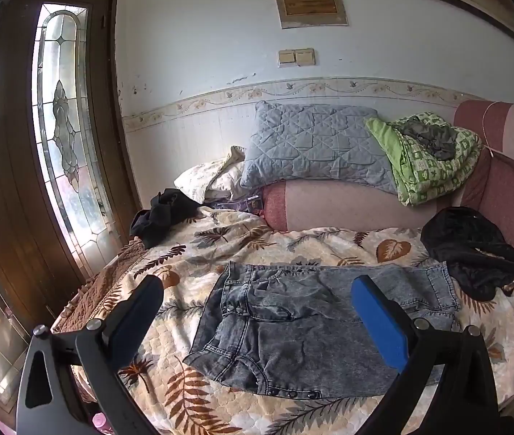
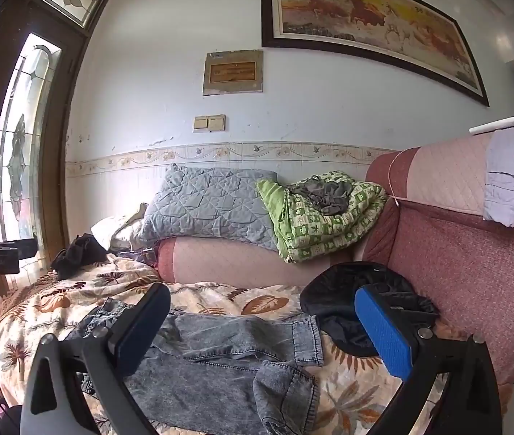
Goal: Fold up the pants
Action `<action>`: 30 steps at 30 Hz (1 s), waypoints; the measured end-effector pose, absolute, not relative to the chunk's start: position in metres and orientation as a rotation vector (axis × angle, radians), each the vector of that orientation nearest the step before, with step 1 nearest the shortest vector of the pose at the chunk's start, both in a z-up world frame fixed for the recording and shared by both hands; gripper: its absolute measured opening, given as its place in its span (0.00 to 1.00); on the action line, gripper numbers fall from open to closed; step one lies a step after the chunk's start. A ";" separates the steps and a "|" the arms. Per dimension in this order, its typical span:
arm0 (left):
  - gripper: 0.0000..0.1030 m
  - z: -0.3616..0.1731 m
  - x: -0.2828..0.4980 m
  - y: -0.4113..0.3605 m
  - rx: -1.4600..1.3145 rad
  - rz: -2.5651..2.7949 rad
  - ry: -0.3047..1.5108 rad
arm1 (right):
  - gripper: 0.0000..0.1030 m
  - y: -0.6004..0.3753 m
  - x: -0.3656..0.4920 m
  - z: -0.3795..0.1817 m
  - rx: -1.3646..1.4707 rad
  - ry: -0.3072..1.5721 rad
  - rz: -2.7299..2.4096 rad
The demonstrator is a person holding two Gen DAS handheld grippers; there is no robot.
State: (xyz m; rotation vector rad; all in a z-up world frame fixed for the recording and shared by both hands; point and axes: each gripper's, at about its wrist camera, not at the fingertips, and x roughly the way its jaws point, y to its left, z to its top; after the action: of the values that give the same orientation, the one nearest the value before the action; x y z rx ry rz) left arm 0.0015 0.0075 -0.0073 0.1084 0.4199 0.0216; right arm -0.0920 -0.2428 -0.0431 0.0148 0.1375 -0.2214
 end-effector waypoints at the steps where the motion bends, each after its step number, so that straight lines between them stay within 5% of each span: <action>1: 1.00 -0.007 0.001 0.008 0.108 0.023 0.420 | 1.00 -0.243 -0.092 -0.043 0.014 0.138 -0.222; 30: 1.00 -0.015 0.008 0.011 0.107 0.013 0.441 | 1.00 -0.244 -0.084 -0.049 0.020 0.174 -0.225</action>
State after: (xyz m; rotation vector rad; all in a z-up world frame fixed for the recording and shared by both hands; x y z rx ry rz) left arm 0.0082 0.0112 -0.0154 0.1072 0.4413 0.0132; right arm -0.0840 -0.2436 -0.0491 0.0202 0.1743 -0.2252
